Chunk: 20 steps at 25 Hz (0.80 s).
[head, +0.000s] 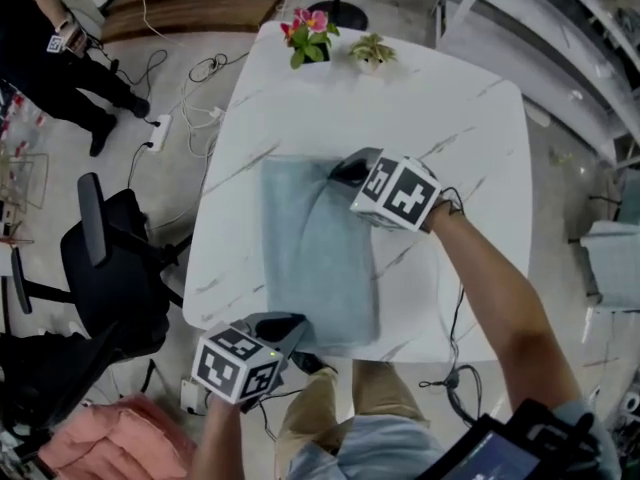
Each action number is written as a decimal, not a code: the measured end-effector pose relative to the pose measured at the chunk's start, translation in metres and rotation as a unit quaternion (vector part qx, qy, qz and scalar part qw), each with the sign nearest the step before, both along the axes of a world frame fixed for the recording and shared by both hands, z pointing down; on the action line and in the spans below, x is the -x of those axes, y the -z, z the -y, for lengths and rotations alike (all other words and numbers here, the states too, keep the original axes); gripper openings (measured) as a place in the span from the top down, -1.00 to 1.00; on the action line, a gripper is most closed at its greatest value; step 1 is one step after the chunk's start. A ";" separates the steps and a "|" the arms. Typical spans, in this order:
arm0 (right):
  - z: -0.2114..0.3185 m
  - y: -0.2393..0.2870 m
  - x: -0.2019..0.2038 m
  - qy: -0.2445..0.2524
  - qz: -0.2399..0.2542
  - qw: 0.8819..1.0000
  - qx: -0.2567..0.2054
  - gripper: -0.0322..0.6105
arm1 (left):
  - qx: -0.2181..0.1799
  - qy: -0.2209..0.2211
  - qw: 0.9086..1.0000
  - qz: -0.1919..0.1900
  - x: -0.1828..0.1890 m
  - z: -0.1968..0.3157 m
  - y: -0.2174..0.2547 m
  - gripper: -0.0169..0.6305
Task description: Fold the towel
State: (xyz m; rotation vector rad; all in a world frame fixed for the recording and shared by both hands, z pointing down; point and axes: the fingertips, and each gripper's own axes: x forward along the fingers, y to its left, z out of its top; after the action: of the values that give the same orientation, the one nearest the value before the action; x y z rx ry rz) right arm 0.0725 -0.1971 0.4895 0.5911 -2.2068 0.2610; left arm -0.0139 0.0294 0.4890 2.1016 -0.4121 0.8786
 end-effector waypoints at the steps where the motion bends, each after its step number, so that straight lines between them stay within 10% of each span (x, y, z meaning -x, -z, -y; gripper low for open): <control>1: -0.001 -0.001 -0.012 -0.011 -0.002 1.000 0.001 0.85 | 0.000 -0.014 1.000 0.000 -0.002 0.003 0.000 0.93; 11: -0.022 0.036 -0.085 -0.144 0.034 0.989 -0.029 0.80 | 0.000 -0.091 0.995 -0.033 -0.018 0.029 0.014 0.92; 16: -0.137 0.072 -0.023 -0.147 0.121 0.982 -0.006 0.83 | -0.001 -0.087 0.995 -0.056 -0.003 0.025 0.014 0.93; 20: -0.213 0.008 0.017 -0.125 0.069 0.989 0.049 0.84 | -0.011 -0.096 0.994 -0.049 0.001 0.017 0.002 0.92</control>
State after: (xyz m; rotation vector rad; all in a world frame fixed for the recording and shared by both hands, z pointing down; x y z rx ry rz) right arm 0.0558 0.0164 0.4817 0.8169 -2.2354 0.5523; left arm -0.0151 0.0125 0.4874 2.2209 -0.1704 0.8793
